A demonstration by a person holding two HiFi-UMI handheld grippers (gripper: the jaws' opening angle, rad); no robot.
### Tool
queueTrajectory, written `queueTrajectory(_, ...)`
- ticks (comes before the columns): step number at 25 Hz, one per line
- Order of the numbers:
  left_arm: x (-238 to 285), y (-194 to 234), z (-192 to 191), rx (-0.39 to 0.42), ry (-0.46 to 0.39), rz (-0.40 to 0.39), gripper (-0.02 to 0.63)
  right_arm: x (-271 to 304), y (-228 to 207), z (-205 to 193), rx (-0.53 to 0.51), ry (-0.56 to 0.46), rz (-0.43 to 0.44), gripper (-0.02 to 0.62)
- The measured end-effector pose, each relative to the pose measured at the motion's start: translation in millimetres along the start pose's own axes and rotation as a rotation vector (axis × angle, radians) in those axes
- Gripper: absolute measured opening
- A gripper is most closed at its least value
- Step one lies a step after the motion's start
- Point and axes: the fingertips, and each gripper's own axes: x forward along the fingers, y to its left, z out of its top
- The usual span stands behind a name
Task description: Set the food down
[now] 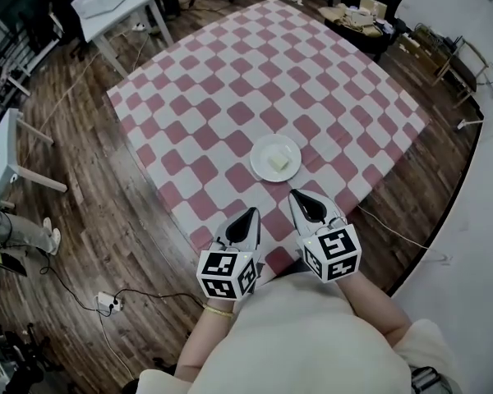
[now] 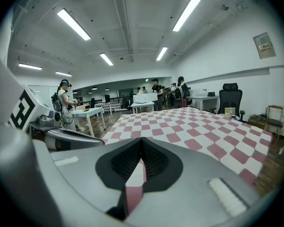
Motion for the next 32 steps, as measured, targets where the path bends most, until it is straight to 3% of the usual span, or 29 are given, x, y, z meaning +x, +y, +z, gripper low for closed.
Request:
queueTrajectory(19, -16.7, -31.8, -12.2, 0.037, 0.008, -0.064, 0.003, -50.7, 7.7, 3.1, 0.029, -0.069, -0.032, 0.006)
queueTrajectory(32, -28.8, -62.5, -14.7, 0.019, -0.043, 0.008, 0.003, -80.8, 3.8, 6.1, 0.003, -0.085, 0.047, 0.005)
